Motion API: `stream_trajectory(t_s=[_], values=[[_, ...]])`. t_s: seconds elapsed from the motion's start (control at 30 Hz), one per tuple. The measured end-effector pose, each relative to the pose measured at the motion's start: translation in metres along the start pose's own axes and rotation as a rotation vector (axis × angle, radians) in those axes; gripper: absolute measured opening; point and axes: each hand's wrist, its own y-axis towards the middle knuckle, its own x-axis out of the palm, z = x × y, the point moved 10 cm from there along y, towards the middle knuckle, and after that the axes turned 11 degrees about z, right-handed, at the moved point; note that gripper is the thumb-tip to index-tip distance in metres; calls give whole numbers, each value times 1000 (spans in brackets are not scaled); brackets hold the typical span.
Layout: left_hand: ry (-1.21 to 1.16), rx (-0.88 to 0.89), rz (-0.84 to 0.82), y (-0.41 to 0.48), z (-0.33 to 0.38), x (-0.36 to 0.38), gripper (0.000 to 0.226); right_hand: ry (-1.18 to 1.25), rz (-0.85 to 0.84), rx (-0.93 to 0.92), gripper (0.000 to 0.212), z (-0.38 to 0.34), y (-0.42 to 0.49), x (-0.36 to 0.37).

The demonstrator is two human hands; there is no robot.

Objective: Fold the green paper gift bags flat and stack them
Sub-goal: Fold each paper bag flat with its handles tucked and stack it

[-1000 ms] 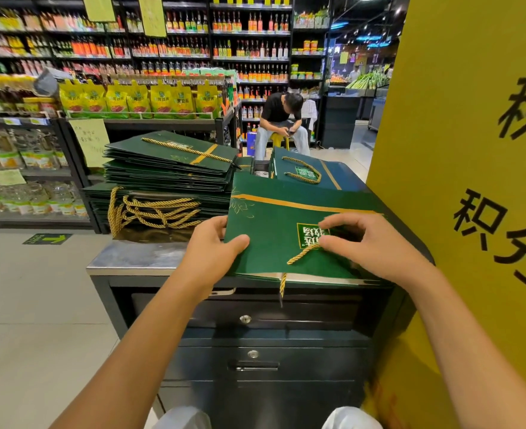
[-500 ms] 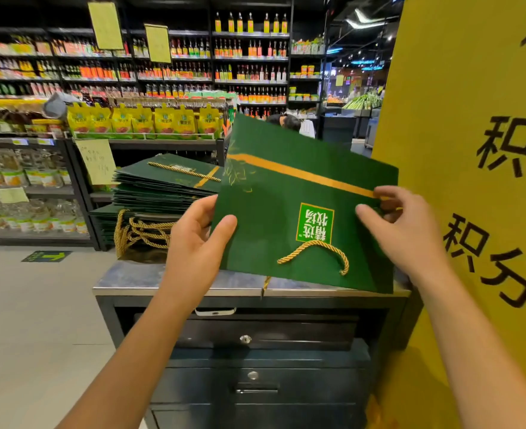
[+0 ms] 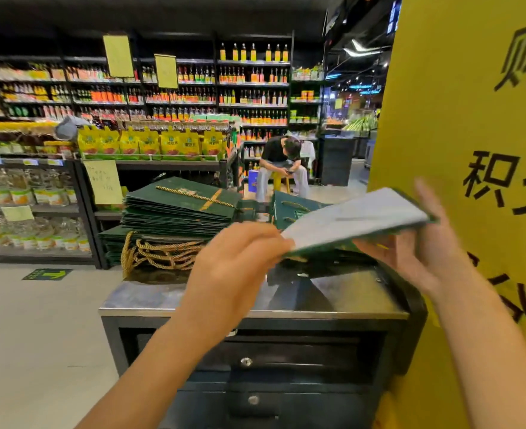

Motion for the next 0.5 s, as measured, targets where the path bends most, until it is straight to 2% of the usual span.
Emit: stream_trajectory(t_s=[0.07, 0.17, 0.3, 0.43, 0.5], values=[[116, 113, -60, -17, 14, 9, 24, -99, 47, 58, 31, 9, -6, -9], [185, 209, -150, -38, 34, 18, 27, -262, 84, 86, 15, 18, -7, -25], [186, 187, -205, -54, 42, 20, 29, -382, 89, 97, 16, 26, -16, -37], [70, 139, -212, -56, 50, 15, 20, -515, 30, -70, 21, 10, -13, -43], [0, 88, -214, -57, 48, 12, 21, -518, 15, -78, 23, 6, -4, -48]])
